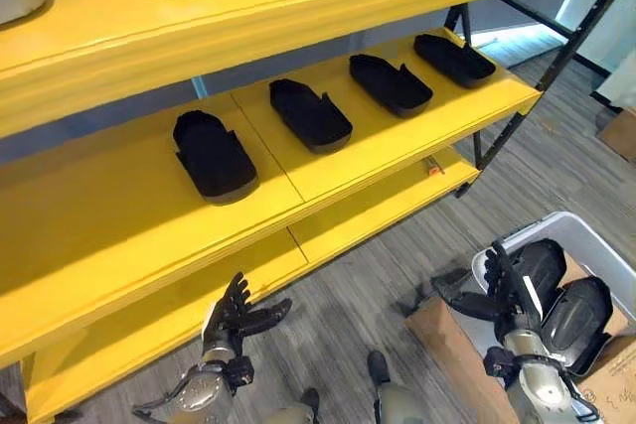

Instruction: Move parts from the plastic box to the shelf.

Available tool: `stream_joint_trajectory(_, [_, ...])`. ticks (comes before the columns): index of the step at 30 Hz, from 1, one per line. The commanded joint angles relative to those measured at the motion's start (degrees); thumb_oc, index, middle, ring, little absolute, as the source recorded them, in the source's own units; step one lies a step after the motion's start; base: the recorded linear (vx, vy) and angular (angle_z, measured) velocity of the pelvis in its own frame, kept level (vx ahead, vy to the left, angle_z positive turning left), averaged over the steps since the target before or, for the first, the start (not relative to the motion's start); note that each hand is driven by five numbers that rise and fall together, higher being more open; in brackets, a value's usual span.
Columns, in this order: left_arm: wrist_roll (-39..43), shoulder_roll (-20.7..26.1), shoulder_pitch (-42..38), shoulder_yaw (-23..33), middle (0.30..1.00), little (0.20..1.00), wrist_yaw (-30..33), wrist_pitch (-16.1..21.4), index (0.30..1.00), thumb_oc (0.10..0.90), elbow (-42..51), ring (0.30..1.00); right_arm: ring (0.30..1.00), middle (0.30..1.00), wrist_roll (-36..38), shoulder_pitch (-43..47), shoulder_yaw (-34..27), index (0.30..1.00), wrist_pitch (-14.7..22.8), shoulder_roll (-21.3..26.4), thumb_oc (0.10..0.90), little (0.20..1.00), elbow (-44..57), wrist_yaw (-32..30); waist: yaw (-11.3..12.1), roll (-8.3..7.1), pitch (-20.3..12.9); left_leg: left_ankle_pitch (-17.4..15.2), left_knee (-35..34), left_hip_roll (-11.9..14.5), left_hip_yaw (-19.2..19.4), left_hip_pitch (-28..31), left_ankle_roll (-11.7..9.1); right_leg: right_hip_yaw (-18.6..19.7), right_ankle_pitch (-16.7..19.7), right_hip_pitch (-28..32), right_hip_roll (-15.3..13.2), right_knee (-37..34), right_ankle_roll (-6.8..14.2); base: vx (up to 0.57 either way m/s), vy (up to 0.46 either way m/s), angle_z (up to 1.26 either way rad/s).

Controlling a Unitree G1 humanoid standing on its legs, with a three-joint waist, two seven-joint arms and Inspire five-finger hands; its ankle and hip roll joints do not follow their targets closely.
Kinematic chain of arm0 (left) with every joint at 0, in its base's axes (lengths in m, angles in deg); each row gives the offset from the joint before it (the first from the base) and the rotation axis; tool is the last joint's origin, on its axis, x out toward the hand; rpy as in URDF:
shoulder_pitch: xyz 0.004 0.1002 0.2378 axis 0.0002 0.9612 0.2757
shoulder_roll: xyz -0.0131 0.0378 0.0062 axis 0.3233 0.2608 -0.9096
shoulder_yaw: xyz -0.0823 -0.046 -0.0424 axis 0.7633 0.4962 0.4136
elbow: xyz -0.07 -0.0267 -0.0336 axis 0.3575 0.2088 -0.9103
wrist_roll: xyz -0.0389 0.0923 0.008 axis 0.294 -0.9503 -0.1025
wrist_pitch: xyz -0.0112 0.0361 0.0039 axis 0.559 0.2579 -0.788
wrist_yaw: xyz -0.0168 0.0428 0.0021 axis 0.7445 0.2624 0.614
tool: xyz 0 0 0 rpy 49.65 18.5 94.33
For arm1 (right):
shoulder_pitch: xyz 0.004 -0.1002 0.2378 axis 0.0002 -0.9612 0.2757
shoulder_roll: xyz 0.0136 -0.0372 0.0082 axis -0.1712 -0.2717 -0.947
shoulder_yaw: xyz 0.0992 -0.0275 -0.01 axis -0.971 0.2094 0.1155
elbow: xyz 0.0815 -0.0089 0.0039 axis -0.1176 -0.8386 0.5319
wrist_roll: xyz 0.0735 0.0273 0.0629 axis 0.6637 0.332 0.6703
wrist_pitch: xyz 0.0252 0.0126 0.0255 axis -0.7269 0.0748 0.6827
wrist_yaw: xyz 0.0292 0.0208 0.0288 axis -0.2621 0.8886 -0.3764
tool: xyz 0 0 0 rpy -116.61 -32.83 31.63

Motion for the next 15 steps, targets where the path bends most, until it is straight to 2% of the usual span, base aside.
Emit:
stream_joint_trajectory(1, [-3.44,3.25,-0.51,3.99,1.0,1.0,-0.24,4.83,1.0,0.9,7.83,1.0,1.0,1.0,0.67,7.02,-2.93,1.0,5.04,3.5,0.9,1.0,6.01,-0.45,0.49,1.65,0.31,2.49,-9.69,5.58,4.51,1.99,-1.58,0.06,-2.96,-0.08,3.64,-1.27,0.69,-0.24,0.172,-0.74])
stream_joint_trajectory(2, [-3.89,3.76,0.12,4.77,1.0,1.0,0.27,5.32,1.0,0.9,7.4,1.0,1.0,1.0,0.64,6.91,-2.24,1.0,5.04,3.3,0.9,1.0,5.6,0.15,0.8,1.77,1.57,1.97,-9.34,6.57,7.09,1.88,-1.18,-1.87,-2.92,-1.65,4.08,-0.65,0.81,-0.23,0.16,-0.95])
stream_joint_trajectory(3, [-3.78,3.88,0.42,5.41,1.0,1.0,0.8,5.51,1.0,0.9,7.34,1.0,1.0,1.0,0.31,6.87,-1.7,1.0,5.16,3.6,0.9,1.0,5.52,0.16,2.21,2.14,2.0,2.2,-9.35,7.41,9.14,1.67,-1.27,-7.61,-4.19,-2.06,2.97,1.33,0.06,-0.24,0.156,-1.25])
stream_joint_trajectory(4, [-3.78,3.89,0.38,5.42,1.0,1.0,0.81,5.52,1.0,0.9,7.34,1.0,1.0,1.0,0.31,6.9,-1.7,1.0,5.15,3.58,0.9,1.0,5.52,0.16,2.19,2.02,1.97,2.43,-9.41,7.3,9.17,1.54,-1.29,-7.55,-4.07,-2.23,2.86,1.36,0.07,-0.16,0.125,-1.79])
stream_joint_trajectory(5, [-3.54,3.61,0.88,6.08,1.0,1.0,0.92,5.51,1.0,0.9,7.25,1.0,1.0,1.0,-0.13,6.86,-1.5,1.0,5.26,4.19,0.9,1.0,5.58,0.21,3.35,2.88,2.17,2.79,-9.62,8.19,11.05,1.5,-1.14,-13.27,-6.11,-0.95,1.2,4.0,-1.21,-0.18,0.133,-1.83])
stream_joint_trajectory(6, [-2.89,2.46,2.31,6.87,1.0,1.0,0.81,5.44,1.0,0.9,7.36,1.0,1.0,1.0,-0.49,6.26,-1.6,1.0,5.4,4.33,0.9,1.0,6.23,0.74,3.85,3.91,1.95,4.1,-11.26,9.81,13.3,2.07,-0.7,-16.02,-9.27,1.79,-0.51,8.68,-2.61,-0.17,0.135,-1.32])
stream_joint_trajectory(7, [-2.89,2.45,2.32,6.87,1.0,1.0,0.8,5.44,1.0,0.9,7.38,1.0,1.0,1.0,-0.49,6.24,-1.6,1.0,5.38,4.33,0.9,1.0,6.27,0.75,3.91,3.84,1.9,4.38,-11.46,9.75,13.39,2.04,-0.7,-15.92,-9.12,1.65,-0.56,8.65,-2.62,-0.16,0.071,-0.66])
stream_joint_trajectory(9, [-1.82,1.51,3.4,7.19,1.0,1.0,1.08,5.34,1.0,0.9,7.24,1.0,1.0,1.0,-0.69,6.2,-1.75,1.0,5.44,4.16,0.9,1.0,6.13,0.51,4.92,4.84,1.31,5.27,-12.74,11.46,15.51,1.84,-0.47,-18.4,-10.45,4.0,-3.51,10.85,-3.42,-0.15,-0.006,-1.04])
stream_joint_trajectory(10, [-1.26,1.2,3.95,7.44,1.0,1.0,1.48,5.24,1.0,0.9,7.38,1.0,1.0,1.0,-0.83,6.66,-1.51,1.0,5.44,3.95,0.9,1.0,5.86,0.29,5.77,5.41,0.99,5.62,-13.17,12.37,16.62,1.5,-0.56,-20.8,-10.56,5.47,-5.99,11.17,-3.42,-0.19,-0.059,-1.04])
stream_joint_trajectory(11, [-0.91,0.29,5.02,8.01,1.0,1.0,1.25,4.97,1.0,0.9,7.15,1.0,1.0,1.0,-1.15,7.04,-1.13,1.0,5.37,3.71,0.9,1.0,5.71,0.54,6.66,5.43,0.24,5.77,-13.58,13.1,18.0,1.2,-0.98,-22.42,-8.67,7.35,-8.72,9.21,-2.34,-0.13,-0.05,-0.53])
stream_joint_trajectory(12, [-0.92,0.29,5.09,8.02,1.0,1.0,1.24,4.96,1.0,0.9,7.17,1.0,1.0,1.0,-1.16,6.99,-1.11,1.0,5.36,3.7,0.9,1.0,5.73,0.54,6.69,5.42,0.18,5.8,-13.67,13.08,18.07,1.25,-0.94,-22.41,-8.45,7.5,-8.71,8.85,-2.28,-0.08,-0.106,-0.73])
stream_joint_trajectory(13, [-1.14,0.01,5.31,8.12,1.0,1.0,1.19,4.94,1.0,0.9,6.82,1.0,1.0,1.0,-1.69,6.76,-1.09,1.0,5.45,3.69,0.9,1.0,5.94,0.73,7.06,4.73,-0.31,5.28,-12.97,13.18,18.71,1.05,-1.23,-22.82,-8.47,9.87,-9.03,6.35,-1.52,-0.04,-0.101,-1.1])
stream_joint_trajectory(15, [-0.95,-1.05,6.05,8.67,1.0,1.0,0.99,4.86,1.0,0.9,6.22,1.0,1.0,1.0,-2.19,6.16,-1.17,1.0,5.24,3.57,0.9,1.0,6.18,1.0,7.28,3.78,-0.8,4.81,-12.52,13.63,20.13,1.06,-1.65,-23.69,-8.01,10.48,-8.67,0.72,-0.23,-0.05,-0.16,-0.97])
